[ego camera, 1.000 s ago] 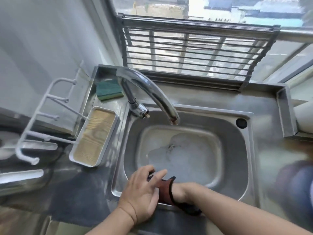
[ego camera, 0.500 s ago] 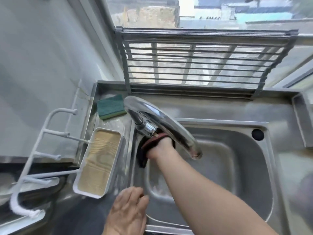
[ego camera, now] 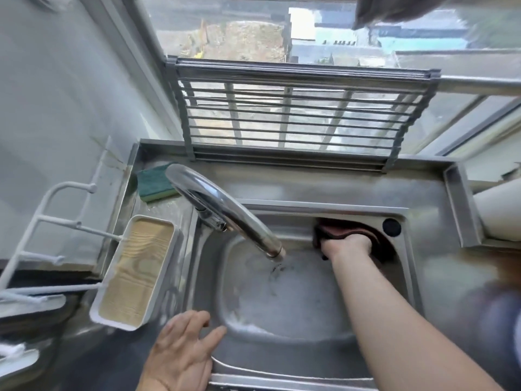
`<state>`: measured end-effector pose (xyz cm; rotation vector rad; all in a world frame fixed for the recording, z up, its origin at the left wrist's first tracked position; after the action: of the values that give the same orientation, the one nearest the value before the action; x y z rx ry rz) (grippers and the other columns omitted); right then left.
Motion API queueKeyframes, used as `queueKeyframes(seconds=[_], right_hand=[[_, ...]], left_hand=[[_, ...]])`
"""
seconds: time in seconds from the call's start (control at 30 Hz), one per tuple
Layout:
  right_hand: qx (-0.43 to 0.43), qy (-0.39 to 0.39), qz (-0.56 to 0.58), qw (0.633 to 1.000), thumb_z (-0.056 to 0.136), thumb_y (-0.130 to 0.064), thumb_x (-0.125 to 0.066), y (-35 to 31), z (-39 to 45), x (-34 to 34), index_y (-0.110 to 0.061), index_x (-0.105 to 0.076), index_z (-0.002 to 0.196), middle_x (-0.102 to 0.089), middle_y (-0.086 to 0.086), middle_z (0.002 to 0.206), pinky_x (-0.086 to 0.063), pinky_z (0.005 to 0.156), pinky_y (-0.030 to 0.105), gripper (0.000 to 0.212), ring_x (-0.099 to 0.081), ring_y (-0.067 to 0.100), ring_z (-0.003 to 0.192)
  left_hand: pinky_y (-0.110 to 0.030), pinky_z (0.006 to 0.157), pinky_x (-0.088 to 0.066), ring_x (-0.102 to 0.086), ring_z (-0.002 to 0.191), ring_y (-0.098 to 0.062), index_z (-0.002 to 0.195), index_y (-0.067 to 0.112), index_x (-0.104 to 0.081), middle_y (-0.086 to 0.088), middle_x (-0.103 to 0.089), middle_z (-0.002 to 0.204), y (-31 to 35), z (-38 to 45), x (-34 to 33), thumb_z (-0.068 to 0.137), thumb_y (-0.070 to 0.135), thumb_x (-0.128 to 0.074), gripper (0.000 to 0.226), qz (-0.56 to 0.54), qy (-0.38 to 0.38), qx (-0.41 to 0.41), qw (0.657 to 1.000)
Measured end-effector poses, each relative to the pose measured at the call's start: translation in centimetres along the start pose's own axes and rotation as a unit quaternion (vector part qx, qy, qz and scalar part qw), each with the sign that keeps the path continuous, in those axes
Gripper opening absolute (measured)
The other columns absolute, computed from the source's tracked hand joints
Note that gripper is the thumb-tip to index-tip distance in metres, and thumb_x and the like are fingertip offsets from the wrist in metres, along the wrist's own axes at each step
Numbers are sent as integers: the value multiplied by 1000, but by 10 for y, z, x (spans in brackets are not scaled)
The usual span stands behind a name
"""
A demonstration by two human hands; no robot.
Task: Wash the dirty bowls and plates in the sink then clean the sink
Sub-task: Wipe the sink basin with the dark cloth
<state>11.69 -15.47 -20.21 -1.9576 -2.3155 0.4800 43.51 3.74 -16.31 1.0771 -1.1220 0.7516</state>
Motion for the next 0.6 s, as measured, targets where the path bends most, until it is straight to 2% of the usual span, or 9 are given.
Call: queueKeyframes(seconds=[0.1, 0.2, 0.3, 0.33, 0.4, 0.47, 0.5, 0.57, 0.6], right_hand=[[-58, 11, -68, 996, 100, -19, -31, 54, -9, -22, -28, -60, 137, -61, 6, 139, -53, 75, 63, 48, -63, 40, 116], [-70, -92, -261, 958, 111, -12, -27, 97, -59, -27, -13, -49, 124, -54, 5, 124, -51, 68, 37, 26, -59, 30, 89], [-134, -140, -285, 939, 114, -7, -22, 124, -92, -21, -3, -44, 108, -49, 17, 95, -49, 52, 20, 23, -45, 23, 69], [-158, -144, -298, 931, 113, -7, -25, 124, -86, -22, 2, -53, 98, -54, 18, 85, -54, 67, 20, 33, -53, 29, 73], [-161, -169, -328, 915, 106, -3, -33, 108, -68, -26, 13, -66, 93, -68, 24, 79, -51, 105, 43, 39, -70, 33, 77], [-133, -180, -357, 907, 94, -3, -50, 79, -54, -25, 5, -73, 79, -73, 19, 74, -48, 110, 40, 29, -72, 29, 64], [-112, -208, -381, 894, 86, -2, -56, 62, -43, -20, 1, -72, 80, -72, 17, 75, -53, 102, 37, 18, -70, 27, 65], [-108, -325, -401, 850, 89, 7, -46, 21, -59, -5, 3, -56, 83, -58, 25, 76, -62, 68, 51, 12, -59, 33, 63], [-66, -392, -423, 814, 92, 13, -33, 5, -71, 2, 2, -45, 78, -45, 26, 70, -53, 48, 53, 21, -48, 34, 54]], left_hand=[[-32, 108, -30, -54, 107, -23, 110, 35, -70, 0, -56, 114, -1, 1, -1, 58, 29, -55, 55, 6, -22, -1, 1000], [-38, 103, -38, -57, 109, -26, 103, 32, -78, -4, -65, 110, -1, -1, -4, 57, 31, -59, 50, 26, -74, 7, 997], [-41, 97, -41, -62, 106, -30, 105, 31, -77, -4, -65, 112, -2, -3, -3, 62, 30, -59, 46, 31, -90, 9, 995], [-41, 97, -41, -62, 107, -31, 105, 31, -77, -4, -65, 113, -1, -2, -2, 63, 31, -59, 45, 32, -93, 11, 995], [-42, 99, -40, -59, 111, -31, 105, 30, -77, -5, -65, 115, 0, -2, -2, 64, 33, -59, 45, 46, -95, 9, 994], [-43, 102, -39, -56, 114, -31, 106, 30, -77, -5, -64, 116, 0, -3, -3, 65, 34, -59, 45, 49, -101, 15, 994], [-43, 102, -39, -56, 114, -31, 106, 30, -77, -5, -64, 117, 0, -4, -3, 66, 34, -58, 45, 49, -98, 15, 994], [-44, 101, -39, -57, 114, -32, 107, 30, -77, -5, -64, 117, 0, -4, -2, 67, 34, -58, 45, 47, -98, 14, 994], [-44, 101, -39, -57, 113, -32, 107, 29, -78, -5, -64, 117, 1, -4, -3, 66, 34, -58, 45, 48, -100, 16, 994]])
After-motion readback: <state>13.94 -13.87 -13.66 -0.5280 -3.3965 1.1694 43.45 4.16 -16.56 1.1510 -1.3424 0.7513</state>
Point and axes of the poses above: each hand's wrist, its own z-axis towards the middle knuckle, its own x-axis out of the back of the hand, y = z × x, the point moved 6 cm from there along z, towards the middle knuckle
